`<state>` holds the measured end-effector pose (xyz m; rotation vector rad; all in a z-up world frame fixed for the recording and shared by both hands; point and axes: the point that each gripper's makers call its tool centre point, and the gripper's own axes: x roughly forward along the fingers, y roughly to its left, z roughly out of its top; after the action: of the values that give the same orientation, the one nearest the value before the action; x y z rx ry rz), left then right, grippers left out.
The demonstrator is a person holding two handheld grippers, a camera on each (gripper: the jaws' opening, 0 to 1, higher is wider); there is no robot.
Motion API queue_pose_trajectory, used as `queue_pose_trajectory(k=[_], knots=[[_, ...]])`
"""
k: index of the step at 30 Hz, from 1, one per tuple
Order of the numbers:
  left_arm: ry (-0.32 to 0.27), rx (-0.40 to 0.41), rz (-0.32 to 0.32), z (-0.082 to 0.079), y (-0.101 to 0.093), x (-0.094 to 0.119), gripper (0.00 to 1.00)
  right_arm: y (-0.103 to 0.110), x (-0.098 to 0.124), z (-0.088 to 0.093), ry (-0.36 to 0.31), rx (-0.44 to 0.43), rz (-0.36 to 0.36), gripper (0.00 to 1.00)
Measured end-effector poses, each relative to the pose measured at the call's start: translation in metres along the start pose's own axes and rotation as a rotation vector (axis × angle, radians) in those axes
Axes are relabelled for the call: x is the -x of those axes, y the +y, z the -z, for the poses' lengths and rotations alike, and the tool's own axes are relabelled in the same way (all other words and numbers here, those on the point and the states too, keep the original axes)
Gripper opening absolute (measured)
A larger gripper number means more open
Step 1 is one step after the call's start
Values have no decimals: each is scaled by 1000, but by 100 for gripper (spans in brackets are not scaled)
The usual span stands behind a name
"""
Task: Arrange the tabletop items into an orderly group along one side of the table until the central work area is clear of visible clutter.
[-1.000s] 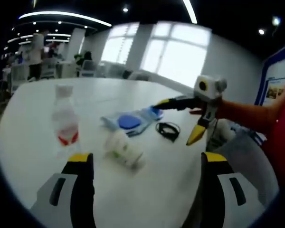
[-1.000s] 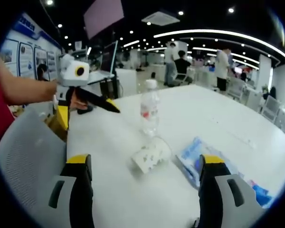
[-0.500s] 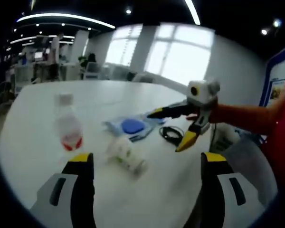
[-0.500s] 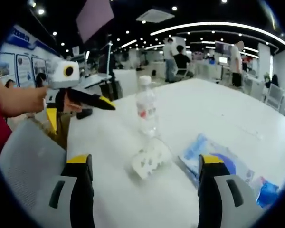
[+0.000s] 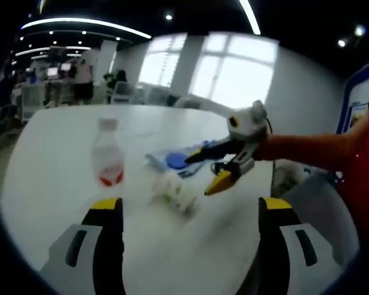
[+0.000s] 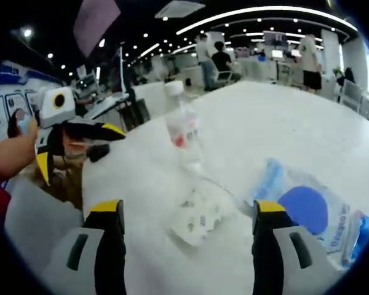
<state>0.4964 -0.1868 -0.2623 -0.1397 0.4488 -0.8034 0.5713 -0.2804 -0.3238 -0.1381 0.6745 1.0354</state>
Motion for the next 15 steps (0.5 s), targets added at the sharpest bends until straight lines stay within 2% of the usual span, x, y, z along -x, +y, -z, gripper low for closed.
queue_pose_trajectory(k=[9,15], knots=[[-16,13,3,5,14,15,87,-4,-19,2,52,-144,53,80],[-24,7,23,10,14,17,87,-12,-27,3,91,-232,103,78]])
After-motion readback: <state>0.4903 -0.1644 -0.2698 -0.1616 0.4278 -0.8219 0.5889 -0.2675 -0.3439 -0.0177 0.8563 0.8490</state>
